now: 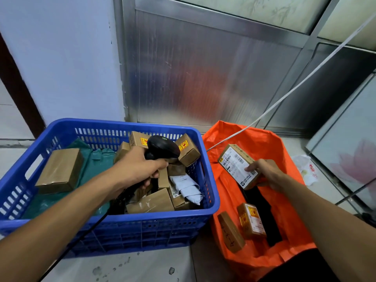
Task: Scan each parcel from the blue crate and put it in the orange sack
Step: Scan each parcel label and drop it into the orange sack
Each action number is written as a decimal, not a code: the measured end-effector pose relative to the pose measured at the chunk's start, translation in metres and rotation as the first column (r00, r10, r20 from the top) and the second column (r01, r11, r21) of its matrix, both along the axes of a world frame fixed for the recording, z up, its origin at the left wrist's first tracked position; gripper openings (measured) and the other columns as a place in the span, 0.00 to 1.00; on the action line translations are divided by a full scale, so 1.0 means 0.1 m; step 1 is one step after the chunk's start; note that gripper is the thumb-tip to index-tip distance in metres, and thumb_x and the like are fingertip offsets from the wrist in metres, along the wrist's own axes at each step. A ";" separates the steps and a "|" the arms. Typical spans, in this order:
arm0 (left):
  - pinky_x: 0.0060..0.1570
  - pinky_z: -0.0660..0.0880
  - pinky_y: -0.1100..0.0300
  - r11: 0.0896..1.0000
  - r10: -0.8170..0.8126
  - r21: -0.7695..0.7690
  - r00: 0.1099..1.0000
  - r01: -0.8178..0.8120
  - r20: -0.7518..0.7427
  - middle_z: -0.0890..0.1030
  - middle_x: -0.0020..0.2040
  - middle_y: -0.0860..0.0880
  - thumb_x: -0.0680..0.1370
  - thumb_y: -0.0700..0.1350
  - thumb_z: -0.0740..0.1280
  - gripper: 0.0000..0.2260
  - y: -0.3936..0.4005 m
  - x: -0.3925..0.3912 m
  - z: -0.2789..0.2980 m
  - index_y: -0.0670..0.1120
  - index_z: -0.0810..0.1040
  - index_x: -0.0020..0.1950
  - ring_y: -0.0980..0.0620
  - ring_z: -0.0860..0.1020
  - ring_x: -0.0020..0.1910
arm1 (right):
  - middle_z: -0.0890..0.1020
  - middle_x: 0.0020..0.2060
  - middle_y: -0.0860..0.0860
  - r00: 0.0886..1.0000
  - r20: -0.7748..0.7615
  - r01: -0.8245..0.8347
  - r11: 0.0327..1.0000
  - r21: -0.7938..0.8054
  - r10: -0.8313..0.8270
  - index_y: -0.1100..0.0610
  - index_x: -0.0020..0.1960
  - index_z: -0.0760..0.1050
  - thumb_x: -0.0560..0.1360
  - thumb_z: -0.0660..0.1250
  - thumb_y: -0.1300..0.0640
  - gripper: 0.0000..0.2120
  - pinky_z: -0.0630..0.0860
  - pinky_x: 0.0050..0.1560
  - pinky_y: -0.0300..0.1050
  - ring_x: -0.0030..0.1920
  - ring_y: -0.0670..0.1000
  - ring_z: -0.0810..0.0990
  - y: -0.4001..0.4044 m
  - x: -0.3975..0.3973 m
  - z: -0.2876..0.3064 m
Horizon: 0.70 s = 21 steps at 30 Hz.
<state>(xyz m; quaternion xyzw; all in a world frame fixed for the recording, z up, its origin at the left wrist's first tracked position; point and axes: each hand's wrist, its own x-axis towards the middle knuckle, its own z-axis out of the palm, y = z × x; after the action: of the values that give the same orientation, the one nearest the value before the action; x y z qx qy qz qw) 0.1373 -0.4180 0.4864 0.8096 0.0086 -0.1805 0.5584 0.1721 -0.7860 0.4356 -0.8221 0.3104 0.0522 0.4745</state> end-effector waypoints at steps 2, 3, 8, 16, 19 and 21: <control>0.22 0.68 0.63 1.000 -0.002 0.006 1.000 0.002 0.003 0.76 0.26 0.51 0.80 0.41 0.69 0.04 -0.01 0.01 -0.01 0.41 0.79 0.48 0.54 0.70 0.22 | 0.85 0.43 0.62 0.998 -0.065 -0.011 0.996 -0.085 0.006 0.66 0.52 0.78 0.68 0.73 0.62 0.14 0.80 0.46 0.54 0.43 0.61 0.84 -0.10 -0.01 -0.12; 0.22 0.69 0.62 1.000 -0.006 0.009 1.000 0.006 0.009 0.76 0.26 0.50 0.80 0.41 0.69 0.04 -0.01 0.01 -0.01 0.41 0.79 0.48 0.54 0.70 0.22 | 0.85 0.45 0.62 0.993 -0.114 -0.044 0.986 -0.159 0.025 0.67 0.52 0.77 0.68 0.75 0.61 0.15 0.80 0.47 0.55 0.45 0.62 0.84 -0.14 0.00 -0.18; 0.22 0.69 0.62 1.000 -0.009 0.021 1.000 0.008 0.019 0.76 0.27 0.50 0.80 0.41 0.70 0.03 -0.05 0.02 -0.04 0.43 0.79 0.49 0.54 0.70 0.22 | 0.80 0.54 0.57 0.841 -0.510 -0.480 0.683 -0.551 0.180 0.60 0.62 0.74 0.66 0.79 0.50 0.29 0.76 0.47 0.46 0.52 0.56 0.80 -0.08 -0.05 -0.40; 0.23 0.69 0.62 1.000 0.012 0.028 1.000 -0.012 0.006 0.77 0.27 0.50 0.79 0.43 0.71 0.05 -0.05 0.07 -0.06 0.41 0.79 0.48 0.54 0.71 0.21 | 0.70 0.68 0.55 0.742 -0.663 -0.653 0.322 -0.685 0.095 0.53 0.69 0.67 0.71 0.70 0.48 0.29 0.61 0.69 0.55 0.69 0.59 0.65 0.05 -0.29 -0.92; 0.23 0.69 0.61 1.000 0.014 0.025 1.000 -0.014 -0.004 0.77 0.26 0.51 0.79 0.43 0.71 0.05 -0.04 0.09 -0.07 0.42 0.78 0.47 0.55 0.71 0.21 | 0.70 0.68 0.55 0.743 -0.663 -0.647 0.351 -0.677 0.092 0.55 0.70 0.66 0.73 0.68 0.49 0.28 0.64 0.70 0.52 0.71 0.58 0.64 0.07 -0.37 -1.15; 0.23 0.69 0.62 1.000 0.014 0.027 1.000 -0.014 -0.002 0.76 0.26 0.51 0.79 0.43 0.71 0.06 -0.04 0.10 -0.07 0.42 0.78 0.46 0.54 0.71 0.21 | 0.69 0.68 0.55 0.761 -0.642 -0.617 0.406 -0.675 0.089 0.57 0.71 0.64 0.73 0.68 0.48 0.30 0.66 0.69 0.51 0.71 0.57 0.64 0.11 -0.43 -1.31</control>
<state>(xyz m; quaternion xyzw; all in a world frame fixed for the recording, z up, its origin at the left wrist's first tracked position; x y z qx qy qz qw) 0.1468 -0.4222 0.4791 0.8167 0.0173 -0.1771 0.5489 0.1290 -0.7749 0.3046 -0.9452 0.2162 0.2100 -0.1255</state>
